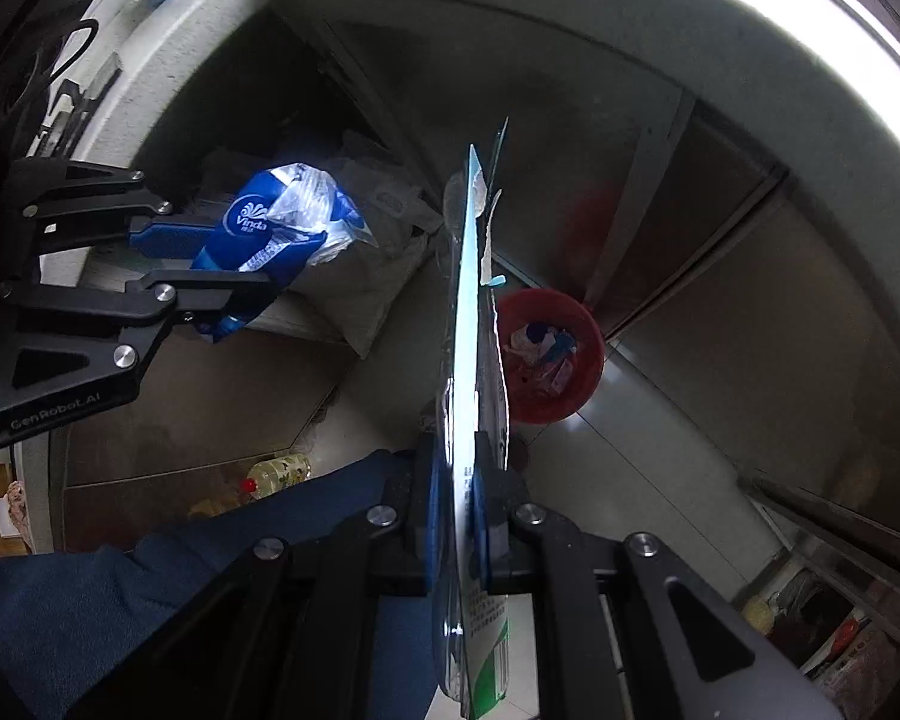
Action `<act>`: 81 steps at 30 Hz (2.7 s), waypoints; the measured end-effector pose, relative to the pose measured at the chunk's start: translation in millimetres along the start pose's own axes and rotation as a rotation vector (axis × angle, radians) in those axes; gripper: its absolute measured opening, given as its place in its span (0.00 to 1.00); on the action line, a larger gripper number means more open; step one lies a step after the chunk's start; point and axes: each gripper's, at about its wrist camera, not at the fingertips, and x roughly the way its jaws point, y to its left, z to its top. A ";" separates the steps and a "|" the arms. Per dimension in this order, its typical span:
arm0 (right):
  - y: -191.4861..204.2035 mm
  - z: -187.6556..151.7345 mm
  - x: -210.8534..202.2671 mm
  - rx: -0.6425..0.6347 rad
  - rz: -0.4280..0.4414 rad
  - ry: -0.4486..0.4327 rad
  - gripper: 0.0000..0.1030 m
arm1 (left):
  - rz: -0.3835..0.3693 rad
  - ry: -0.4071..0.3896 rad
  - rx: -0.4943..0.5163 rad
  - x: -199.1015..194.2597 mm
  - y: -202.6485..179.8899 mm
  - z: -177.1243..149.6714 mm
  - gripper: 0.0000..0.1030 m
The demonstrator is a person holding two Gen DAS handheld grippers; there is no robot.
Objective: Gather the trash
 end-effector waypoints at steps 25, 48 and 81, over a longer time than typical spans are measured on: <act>-92.4 19.8 274.2 0.100 0.045 0.233 0.08 | -0.040 0.134 -0.106 250.2 63.4 -7.4 0.19; -92.1 3.5 248.8 0.200 -0.031 -0.035 0.65 | -0.081 0.093 -0.102 255.7 60.8 4.5 0.20; -120.4 -42.7 213.4 0.334 0.000 -0.140 0.88 | -0.127 0.083 -0.006 240.6 14.4 26.1 0.63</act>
